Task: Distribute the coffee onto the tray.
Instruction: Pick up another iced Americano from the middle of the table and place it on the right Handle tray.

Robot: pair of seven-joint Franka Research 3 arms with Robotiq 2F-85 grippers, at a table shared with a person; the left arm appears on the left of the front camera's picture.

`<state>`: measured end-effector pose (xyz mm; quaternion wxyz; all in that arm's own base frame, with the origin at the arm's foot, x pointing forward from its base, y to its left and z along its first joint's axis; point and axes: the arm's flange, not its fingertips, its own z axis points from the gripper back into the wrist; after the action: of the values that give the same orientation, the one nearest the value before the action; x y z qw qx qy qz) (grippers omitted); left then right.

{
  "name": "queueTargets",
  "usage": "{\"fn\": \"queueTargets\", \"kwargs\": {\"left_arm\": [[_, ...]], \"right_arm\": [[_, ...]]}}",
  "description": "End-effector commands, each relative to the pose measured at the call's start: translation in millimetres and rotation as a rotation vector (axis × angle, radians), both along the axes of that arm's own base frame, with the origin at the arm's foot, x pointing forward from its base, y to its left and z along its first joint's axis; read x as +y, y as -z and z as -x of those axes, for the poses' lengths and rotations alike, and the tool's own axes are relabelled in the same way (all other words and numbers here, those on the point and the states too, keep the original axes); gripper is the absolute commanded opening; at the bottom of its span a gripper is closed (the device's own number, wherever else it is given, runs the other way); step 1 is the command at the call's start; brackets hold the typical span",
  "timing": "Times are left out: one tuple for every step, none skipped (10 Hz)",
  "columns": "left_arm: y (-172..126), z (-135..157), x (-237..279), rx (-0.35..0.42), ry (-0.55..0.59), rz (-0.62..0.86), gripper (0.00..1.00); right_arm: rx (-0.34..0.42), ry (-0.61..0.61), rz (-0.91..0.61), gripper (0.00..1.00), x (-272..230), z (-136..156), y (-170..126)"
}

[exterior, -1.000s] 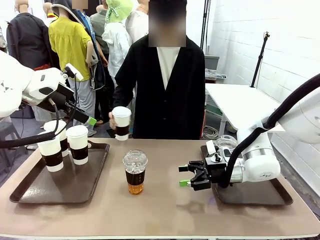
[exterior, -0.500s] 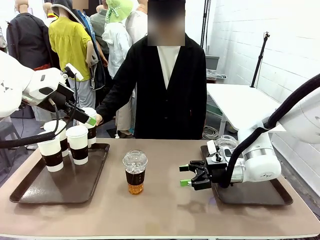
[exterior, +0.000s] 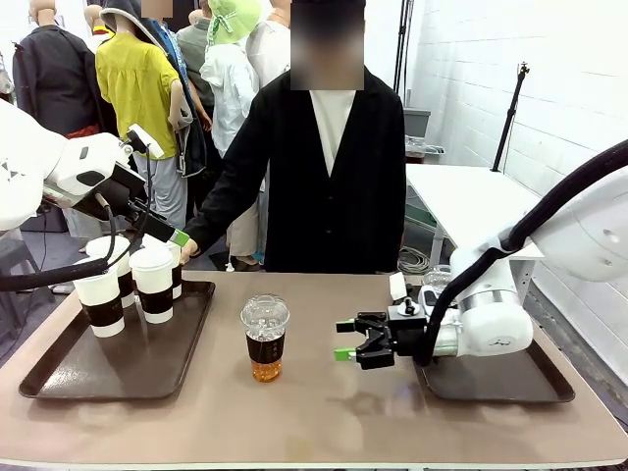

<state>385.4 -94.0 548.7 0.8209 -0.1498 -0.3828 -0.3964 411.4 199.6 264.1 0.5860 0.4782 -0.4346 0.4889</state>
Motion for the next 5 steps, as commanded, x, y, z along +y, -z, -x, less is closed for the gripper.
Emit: {"fn": "queueTargets", "kwargs": {"left_arm": [[0.2,-0.1,2.0,0.006,0.003,-0.005,1.00],[0.2,-0.1,2.0,0.006,0.003,-0.005,1.00],[0.2,-0.1,2.0,0.006,0.003,-0.005,1.00],[0.2,-0.1,2.0,0.006,0.003,-0.005,1.00],[0.2,-0.1,2.0,0.006,0.003,-0.005,1.00]], "right_arm": [[-0.029,0.019,0.011,1.00,24.9,-5.1,7.5],[-0.028,-0.003,0.007,1.00,37.6,-7.9,8.2],[-0.031,-0.020,0.011,1.00,49.6,-11.9,8.8],[-0.031,-0.023,0.013,1.00,56.1,-13.5,8.5],[-0.039,-0.031,0.007,1.00,65.8,-16.2,10.1]]}}
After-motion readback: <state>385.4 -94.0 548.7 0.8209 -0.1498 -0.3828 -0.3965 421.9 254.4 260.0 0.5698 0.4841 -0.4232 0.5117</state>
